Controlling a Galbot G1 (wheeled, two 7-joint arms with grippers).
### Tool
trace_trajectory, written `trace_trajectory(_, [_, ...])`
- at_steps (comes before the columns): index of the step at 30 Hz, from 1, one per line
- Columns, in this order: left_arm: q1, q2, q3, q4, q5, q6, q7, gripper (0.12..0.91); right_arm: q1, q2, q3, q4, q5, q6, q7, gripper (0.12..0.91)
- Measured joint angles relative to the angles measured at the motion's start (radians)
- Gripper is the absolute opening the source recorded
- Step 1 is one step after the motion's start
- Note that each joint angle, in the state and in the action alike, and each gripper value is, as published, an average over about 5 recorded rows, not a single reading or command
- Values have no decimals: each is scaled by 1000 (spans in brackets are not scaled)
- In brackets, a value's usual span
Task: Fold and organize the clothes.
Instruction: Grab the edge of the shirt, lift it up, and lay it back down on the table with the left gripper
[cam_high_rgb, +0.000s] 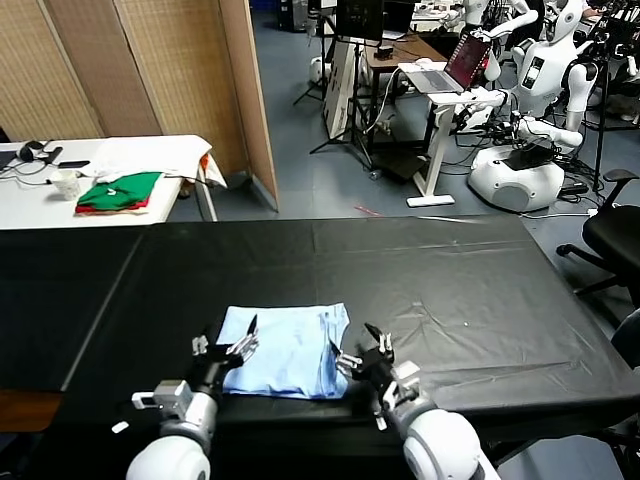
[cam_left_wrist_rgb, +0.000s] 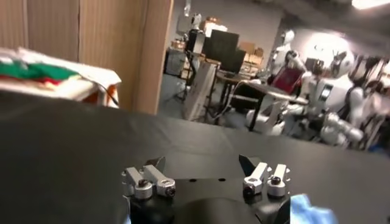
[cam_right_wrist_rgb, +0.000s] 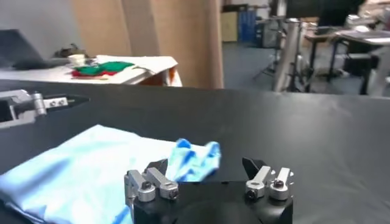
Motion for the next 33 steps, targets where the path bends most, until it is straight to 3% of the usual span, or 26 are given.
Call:
trace_trajectory(5, [2,2,-23,25,-10,-10,16,907,0,15,13,2,-11,-14,-4,907])
trace_trajectory(16, [4,-11,-98,93,-194,-10,74,907,-84,27,126,144,124,61,-23,907])
trace_trajectory(24, [-2,2,-148,134,-361,28,102,907,-126,36,145,202,134,82,-36,907])
trace_trajectory(33, [-6,-2,-165,139,-504,66,104,897,-140,47,145,211,130,98,-31,907])
